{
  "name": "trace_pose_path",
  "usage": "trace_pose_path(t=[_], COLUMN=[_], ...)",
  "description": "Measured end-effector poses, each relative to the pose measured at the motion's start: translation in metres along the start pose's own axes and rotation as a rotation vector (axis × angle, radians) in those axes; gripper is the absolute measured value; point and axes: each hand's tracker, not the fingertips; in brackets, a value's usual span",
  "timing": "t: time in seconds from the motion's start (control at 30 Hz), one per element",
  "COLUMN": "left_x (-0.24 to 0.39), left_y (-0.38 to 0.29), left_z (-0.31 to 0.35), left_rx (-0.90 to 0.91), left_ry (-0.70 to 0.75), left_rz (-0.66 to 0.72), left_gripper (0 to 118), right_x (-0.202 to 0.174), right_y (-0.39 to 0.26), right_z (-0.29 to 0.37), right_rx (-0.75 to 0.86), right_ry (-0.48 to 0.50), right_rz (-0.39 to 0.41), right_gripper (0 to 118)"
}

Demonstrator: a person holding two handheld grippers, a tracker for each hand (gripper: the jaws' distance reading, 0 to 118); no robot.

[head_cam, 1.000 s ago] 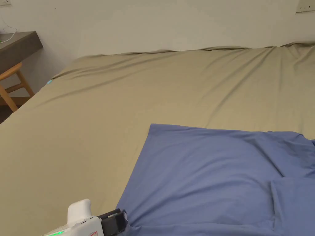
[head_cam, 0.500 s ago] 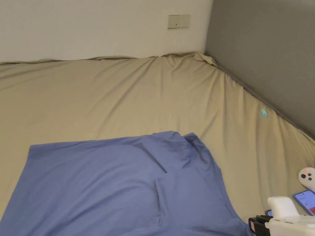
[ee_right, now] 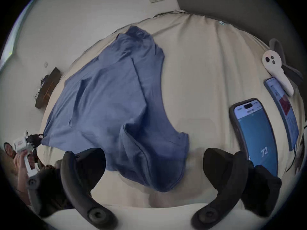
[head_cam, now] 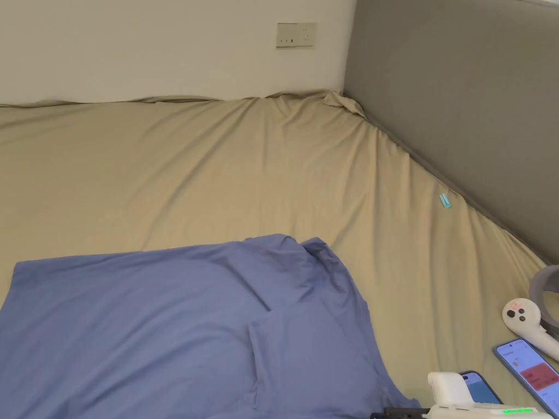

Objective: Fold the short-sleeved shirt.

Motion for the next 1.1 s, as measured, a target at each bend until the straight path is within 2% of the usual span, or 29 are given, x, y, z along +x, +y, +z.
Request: trace_pose_path(t=[0.03, 0.07, 0.1, 0.13, 0.17, 0.2, 0.23, 0.27, 0.3, 0.37, 0.47, 0.57, 0.7, 0.9, 1.03, 1.1], left_x=[-0.006, -0.009, -0.011, -0.012, -0.014, -0.015, -0.015, -0.014, -0.013, -0.013, 0.002, 0.016, 0.035, 0.053, 0.065, 0.073], left_y=[0.002, 0.004, 0.006, 0.008, 0.009, 0.011, 0.013, 0.015, 0.015, 0.019, 0.017, 0.017, 0.030, 0.072, 0.111, 0.127], left_z=[-0.002, -0.002, -0.001, 0.000, 0.001, 0.002, 0.003, 0.004, 0.004, 0.007, 0.028, 0.043, 0.052, 0.031, -0.009, -0.034], left_rx=[-0.005, -0.010, -0.007, -0.002, 0.000, 0.002, 0.002, 0.004, 0.004, 0.009, 0.011, 0.009, 0.027, 0.047, 0.044, 0.037], left_ry=[-0.028, -0.040, -0.028, -0.023, -0.022, -0.028, -0.030, -0.031, -0.040, -0.055, -0.095, -0.120, -0.176, -0.216, -0.218, -0.198], left_rz=[0.039, 0.066, 0.052, 0.047, 0.041, 0.039, 0.040, 0.042, 0.042, 0.055, 0.106, 0.119, 0.207, 0.334, 0.419, 0.433], left_gripper=[7, 7, 7, 7, 7, 7, 7, 7, 7, 7, 7, 7, 7, 7, 7, 7], right_x=[-0.003, -0.006, -0.008, -0.005, -0.001, 0.007, 0.016, 0.024, 0.026, 0.025, 0.006, -0.002, -0.001, 0.014, 0.015, 0.012], right_y=[-0.002, -0.001, 0.000, 0.000, 0.001, 0.003, 0.005, 0.006, 0.007, 0.009, 0.010, 0.016, 0.040, 0.099, 0.142, 0.164], right_z=[0.002, 0.005, 0.011, 0.019, 0.024, 0.029, 0.035, 0.042, 0.048, 0.061, 0.083, 0.098, 0.095, 0.058, 0.015, -0.005], right_rx=[-0.002, -0.001, 0.013, 0.048, 0.043, 0.035, 0.041, 0.056, 0.076, 0.110, 0.151, 0.174, 0.213, 0.231, 0.211, 0.186], right_ry=[-0.011, -0.032, -0.038, -0.097, -0.102, -0.090, 0.039, 0.072, 0.074, 0.142, 0.180, 0.228, 0.334, 0.384, 0.376, 0.282], right_rz=[0.023, 0.039, 0.054, 0.087, 0.079, 0.037, -0.067, -0.111, -0.121, -0.130, -0.092, -0.102, -0.225, -0.421, -0.560, -0.557], right_gripper=[104, 79, 46, 7, 7, 7, 7, 7, 7, 6, 6, 6, 6, 6, 6, 6])
